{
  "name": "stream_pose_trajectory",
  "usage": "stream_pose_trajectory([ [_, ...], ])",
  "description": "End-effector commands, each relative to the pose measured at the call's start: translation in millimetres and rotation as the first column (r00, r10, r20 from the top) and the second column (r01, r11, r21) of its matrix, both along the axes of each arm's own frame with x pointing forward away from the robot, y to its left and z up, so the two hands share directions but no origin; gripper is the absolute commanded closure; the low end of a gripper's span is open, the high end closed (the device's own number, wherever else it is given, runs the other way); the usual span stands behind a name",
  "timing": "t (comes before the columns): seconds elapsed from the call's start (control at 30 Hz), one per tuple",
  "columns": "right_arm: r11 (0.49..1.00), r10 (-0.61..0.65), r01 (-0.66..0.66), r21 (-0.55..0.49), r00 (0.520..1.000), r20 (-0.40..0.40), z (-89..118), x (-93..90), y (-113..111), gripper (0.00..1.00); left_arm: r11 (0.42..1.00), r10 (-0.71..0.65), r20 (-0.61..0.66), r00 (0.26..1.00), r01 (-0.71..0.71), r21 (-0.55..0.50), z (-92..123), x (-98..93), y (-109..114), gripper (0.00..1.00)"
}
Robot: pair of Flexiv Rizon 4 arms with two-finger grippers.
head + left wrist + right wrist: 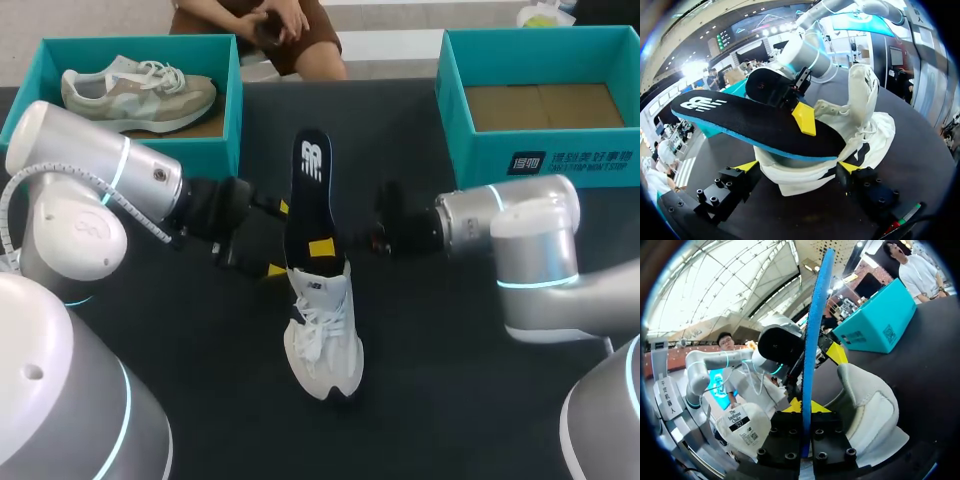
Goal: Take the shoe out of the shoebox, open the shoe tongue, remove and reinsert the insole, then place the shoe into the shoebox
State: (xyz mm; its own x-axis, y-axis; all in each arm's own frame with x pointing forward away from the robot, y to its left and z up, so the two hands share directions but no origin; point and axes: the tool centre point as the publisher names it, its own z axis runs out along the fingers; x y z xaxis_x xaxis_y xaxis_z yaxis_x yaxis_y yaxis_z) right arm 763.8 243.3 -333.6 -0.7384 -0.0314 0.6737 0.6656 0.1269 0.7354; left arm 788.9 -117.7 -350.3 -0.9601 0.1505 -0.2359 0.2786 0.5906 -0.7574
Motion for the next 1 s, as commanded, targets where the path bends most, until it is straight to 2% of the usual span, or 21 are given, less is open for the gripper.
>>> stream_pose_trajectory([
  [0.03,1.0,-0.009,0.009,0.0,1.0,0.001,-3.7,-6.5,1.6,1.0,1.0,0.001,0.0,1.0,-0.001,0.003,0.3,0.0,-1.4,0.0],
  [0.1,1.0,-0.013,0.013,-0.003,1.0,0.02,-0.3,-3.3,0.0,0.97,1.0,0.001,0.0,1.0,-0.001,0.003,0.3,0.0,-1.4,0.0],
  [0.13,1.0,-0.011,0.011,-0.004,1.0,0.028,1.1,-0.9,0.0,0.76,1.0,0.001,0.0,1.0,-0.001,0.003,0.3,0.0,-1.4,0.0],
  [0.23,1.0,-0.006,0.006,-0.007,0.999,0.039,4.3,3.0,0.0,0.71,1.0,0.001,0.0,1.0,-0.001,0.003,0.3,0.0,-1.4,0.0],
  [0.47,1.0,0.011,-0.009,-0.026,0.998,0.07,14.6,12.5,-0.6,0.72,1.0,0.001,0.0,1.0,-0.001,0.003,0.3,0.0,-1.4,0.0],
  [0.53,0.999,0.019,-0.016,-0.033,0.997,0.073,16.5,15.4,-0.7,0.75,1.0,0.001,0.0,1.0,-0.001,0.003,0.3,0.0,-1.4,0.0],
  [0.6,0.999,0.025,-0.023,-0.037,0.997,0.069,16.4,17.0,-1.0,0.84,1.0,0.001,0.0,1.0,-0.001,0.003,0.3,0.0,-1.4,0.0],
  [0.63,0.999,0.031,-0.028,-0.039,0.998,0.062,16.2,17.4,-1.1,1.0,1.0,0.001,0.0,1.0,-0.001,0.003,0.3,0.0,-1.4,0.0],
  [1.0,0.992,0.051,-0.054,-0.114,0.998,-0.027,-3.8,6.5,-2.0,1.0,1.0,0.001,0.0,1.0,-0.001,0.003,0.3,0.0,-1.4,0.0],
])
